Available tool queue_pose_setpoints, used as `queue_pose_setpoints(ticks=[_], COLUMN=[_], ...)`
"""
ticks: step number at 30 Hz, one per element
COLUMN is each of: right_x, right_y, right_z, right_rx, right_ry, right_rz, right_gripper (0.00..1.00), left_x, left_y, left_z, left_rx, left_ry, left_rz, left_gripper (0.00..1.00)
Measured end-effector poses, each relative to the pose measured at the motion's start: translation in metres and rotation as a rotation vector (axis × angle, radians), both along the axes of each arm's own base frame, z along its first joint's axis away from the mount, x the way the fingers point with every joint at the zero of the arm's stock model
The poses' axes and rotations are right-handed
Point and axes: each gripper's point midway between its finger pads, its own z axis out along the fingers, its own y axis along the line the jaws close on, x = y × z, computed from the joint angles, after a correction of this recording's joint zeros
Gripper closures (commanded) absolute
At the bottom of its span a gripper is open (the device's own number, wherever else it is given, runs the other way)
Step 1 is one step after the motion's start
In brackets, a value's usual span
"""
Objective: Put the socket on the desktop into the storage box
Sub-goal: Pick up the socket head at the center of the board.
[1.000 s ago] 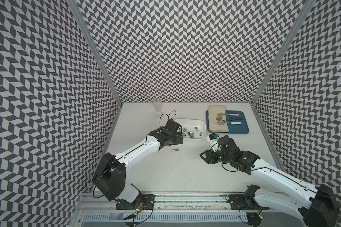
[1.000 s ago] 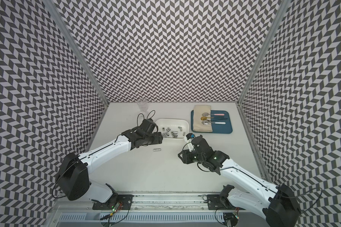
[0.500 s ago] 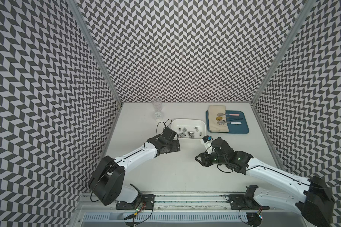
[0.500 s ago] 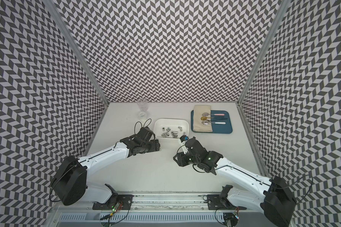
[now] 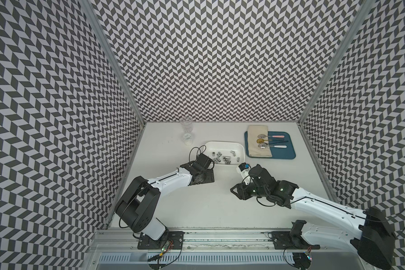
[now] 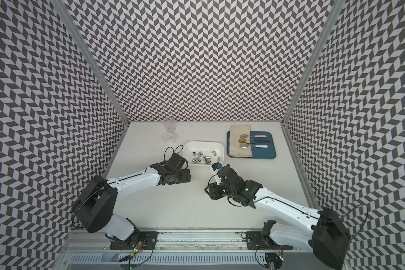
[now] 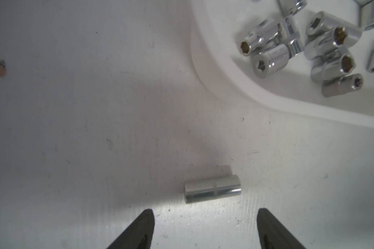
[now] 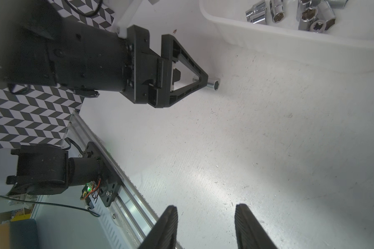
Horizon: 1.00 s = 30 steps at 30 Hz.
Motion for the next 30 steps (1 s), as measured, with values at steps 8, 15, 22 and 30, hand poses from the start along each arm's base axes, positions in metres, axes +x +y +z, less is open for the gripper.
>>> queue_pose_setpoints(ticks=[8,15,22,30], right_x=[0.0,0.001,0.002,0.003], right_y=[0.0,-0.003,-0.003,-0.005], right_z=[-0.001,-0.004,-0.004,-0.005], right_rx=[-0.002,-0.012,-0.016,-0.022], right_ry=[0.0,-0.002,-0.007,-0.01], right_rz=[-0.004,-0.011,-0.017,-0.024], right_gripper=[0.53,0.53,0.53,0.53], left_x=[0.007,0.013,0.014,0.015], left_y=[-0.01,-0.011,-0.011,-0.009], left_z=[-0.009,-0.017,-0.021,-0.022], left_rx=[0.044,0.099,0.14,0.16], left_ry=[0.002,0.0,-0.004,-0.011], left_rz=[-0.011,-0.003,-0.001,0.008], left_gripper=[0.22,0.28,0.34,0.47])
